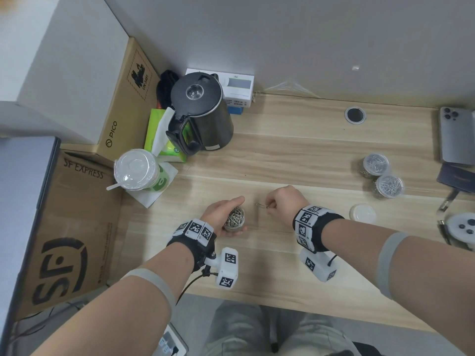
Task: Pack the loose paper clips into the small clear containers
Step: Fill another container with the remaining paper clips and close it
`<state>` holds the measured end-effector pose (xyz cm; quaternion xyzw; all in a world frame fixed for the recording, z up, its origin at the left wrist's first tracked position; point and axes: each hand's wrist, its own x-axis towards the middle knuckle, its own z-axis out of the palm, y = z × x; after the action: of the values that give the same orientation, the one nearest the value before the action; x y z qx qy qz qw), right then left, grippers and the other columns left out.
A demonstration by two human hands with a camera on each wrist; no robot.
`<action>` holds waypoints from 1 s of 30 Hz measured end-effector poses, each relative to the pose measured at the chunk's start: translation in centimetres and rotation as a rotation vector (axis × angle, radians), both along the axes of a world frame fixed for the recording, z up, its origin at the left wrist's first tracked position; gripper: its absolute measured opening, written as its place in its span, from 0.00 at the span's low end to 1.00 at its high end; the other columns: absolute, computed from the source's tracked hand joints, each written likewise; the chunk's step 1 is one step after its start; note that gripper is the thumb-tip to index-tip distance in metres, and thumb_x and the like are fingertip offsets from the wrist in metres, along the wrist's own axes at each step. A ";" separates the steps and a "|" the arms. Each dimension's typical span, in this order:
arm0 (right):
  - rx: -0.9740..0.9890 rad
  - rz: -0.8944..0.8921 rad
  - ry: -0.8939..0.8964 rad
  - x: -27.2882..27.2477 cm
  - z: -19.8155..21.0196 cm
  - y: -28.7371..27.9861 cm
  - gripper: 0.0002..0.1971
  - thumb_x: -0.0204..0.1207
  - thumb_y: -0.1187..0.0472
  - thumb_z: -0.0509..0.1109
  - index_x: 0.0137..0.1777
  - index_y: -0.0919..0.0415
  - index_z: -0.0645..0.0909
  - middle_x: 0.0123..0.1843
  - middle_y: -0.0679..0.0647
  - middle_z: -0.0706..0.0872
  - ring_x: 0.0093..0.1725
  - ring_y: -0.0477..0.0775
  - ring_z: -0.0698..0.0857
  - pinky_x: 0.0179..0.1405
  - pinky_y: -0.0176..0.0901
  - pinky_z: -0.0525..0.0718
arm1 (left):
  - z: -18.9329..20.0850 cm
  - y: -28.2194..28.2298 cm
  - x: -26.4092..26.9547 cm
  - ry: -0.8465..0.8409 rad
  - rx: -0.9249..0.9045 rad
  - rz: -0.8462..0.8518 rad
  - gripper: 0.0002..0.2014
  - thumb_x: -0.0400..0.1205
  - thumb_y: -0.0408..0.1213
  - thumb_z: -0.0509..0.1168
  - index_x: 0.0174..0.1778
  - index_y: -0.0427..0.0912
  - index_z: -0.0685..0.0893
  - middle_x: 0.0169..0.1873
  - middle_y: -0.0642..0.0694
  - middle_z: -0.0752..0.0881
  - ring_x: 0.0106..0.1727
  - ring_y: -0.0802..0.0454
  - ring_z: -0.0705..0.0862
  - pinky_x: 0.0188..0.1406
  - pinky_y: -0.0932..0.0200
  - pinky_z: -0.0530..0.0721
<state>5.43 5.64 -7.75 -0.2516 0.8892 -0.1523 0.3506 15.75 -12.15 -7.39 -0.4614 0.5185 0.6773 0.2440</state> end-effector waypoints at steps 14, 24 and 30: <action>-0.147 -0.060 -0.006 -0.8 -0.3 -2.4 0.06 0.73 0.62 0.73 0.48 0.55 0.90 0.47 0.51 0.90 0.48 0.53 0.87 0.53 0.44 0.85 | -0.1 -1.4 0.5 0.010 0.021 0.055 0.23 0.77 0.55 0.75 0.54 0.39 0.83 0.36 0.37 0.90 0.37 0.36 0.91 0.36 0.49 0.89; -0.255 -0.048 0.055 -0.2 -0.4 -2.5 0.23 0.62 0.62 0.83 0.58 0.61 0.83 0.58 0.55 0.77 0.56 0.56 0.81 0.58 0.53 0.82 | 0.0 -1.5 0.1 0.024 0.041 0.044 0.24 0.78 0.57 0.73 0.53 0.37 0.84 0.36 0.36 0.89 0.33 0.38 0.90 0.33 0.52 0.88; -0.269 -0.051 -0.017 0.2 -0.9 -2.9 0.19 0.68 0.70 0.78 0.59 0.62 0.82 0.58 0.56 0.73 0.53 0.58 0.81 0.55 0.55 0.85 | 0.2 -1.4 -0.1 0.012 0.026 0.034 0.23 0.78 0.57 0.73 0.51 0.37 0.85 0.36 0.37 0.89 0.35 0.37 0.90 0.33 0.53 0.88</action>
<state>5.66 2.77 -8.68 -0.2722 0.8639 -0.2812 0.3170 15.65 -13.59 -7.18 -0.4628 0.5033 0.6907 0.2353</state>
